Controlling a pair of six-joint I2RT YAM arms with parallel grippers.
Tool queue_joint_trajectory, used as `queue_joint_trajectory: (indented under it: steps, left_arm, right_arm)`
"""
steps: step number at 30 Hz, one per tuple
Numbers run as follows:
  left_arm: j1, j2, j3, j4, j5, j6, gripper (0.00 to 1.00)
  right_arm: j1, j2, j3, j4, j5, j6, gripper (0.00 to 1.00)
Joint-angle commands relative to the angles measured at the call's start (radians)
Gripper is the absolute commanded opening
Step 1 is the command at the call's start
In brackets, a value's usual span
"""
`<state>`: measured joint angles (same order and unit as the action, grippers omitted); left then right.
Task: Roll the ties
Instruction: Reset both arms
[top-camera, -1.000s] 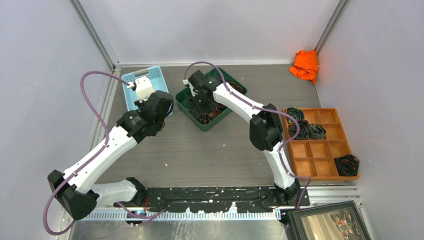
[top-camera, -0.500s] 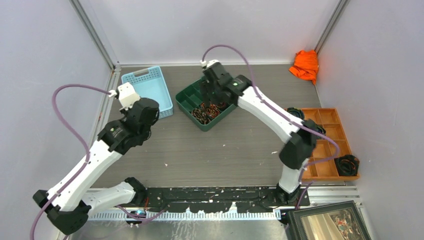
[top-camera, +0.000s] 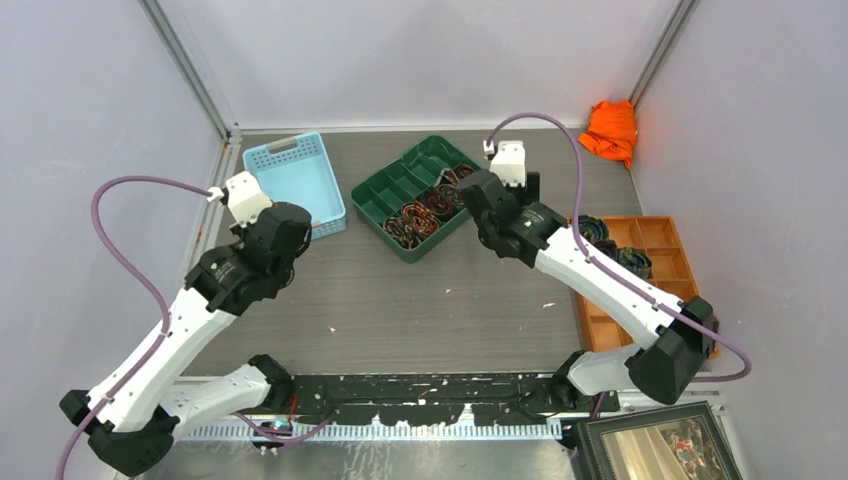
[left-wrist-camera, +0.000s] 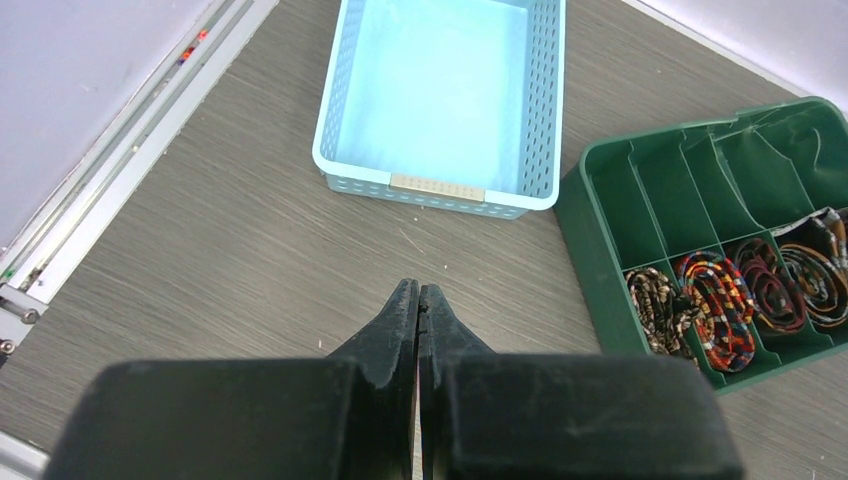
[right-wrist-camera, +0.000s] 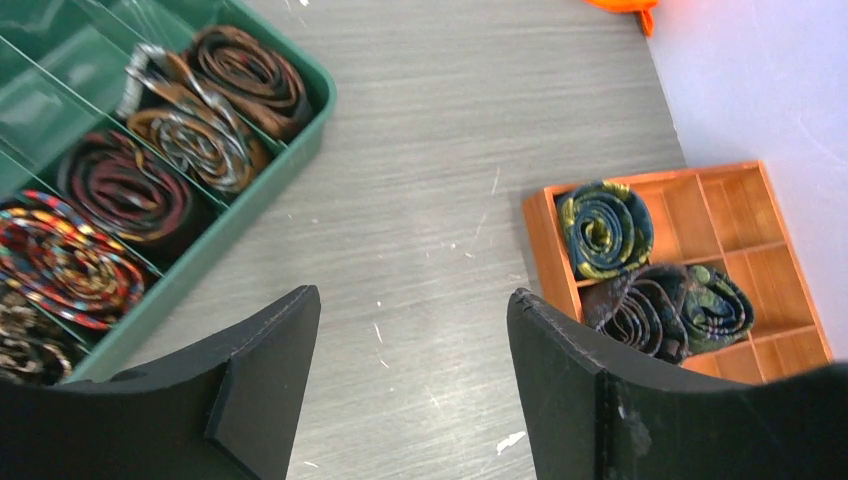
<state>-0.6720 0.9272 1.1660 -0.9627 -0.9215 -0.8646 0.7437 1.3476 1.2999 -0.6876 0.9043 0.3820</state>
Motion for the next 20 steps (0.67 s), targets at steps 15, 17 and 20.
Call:
queue_joint_trajectory:
  steps: [15,17,20]
  left_arm:
    - [0.005,-0.011,0.006,-0.029,-0.059,-0.03,0.0]
    - [0.005,-0.014,0.004,-0.035,-0.06,-0.033,0.0]
    - [0.006,-0.021,0.004,-0.04,-0.064,-0.036,0.0]
  right_arm:
    - [0.003,-0.178,-0.146,0.133,0.073,0.016,0.73]
    - [0.003,-0.195,-0.171,0.169,0.049,0.006,0.73]
    - [0.005,-0.215,-0.183,0.182,0.043,0.011,0.73]
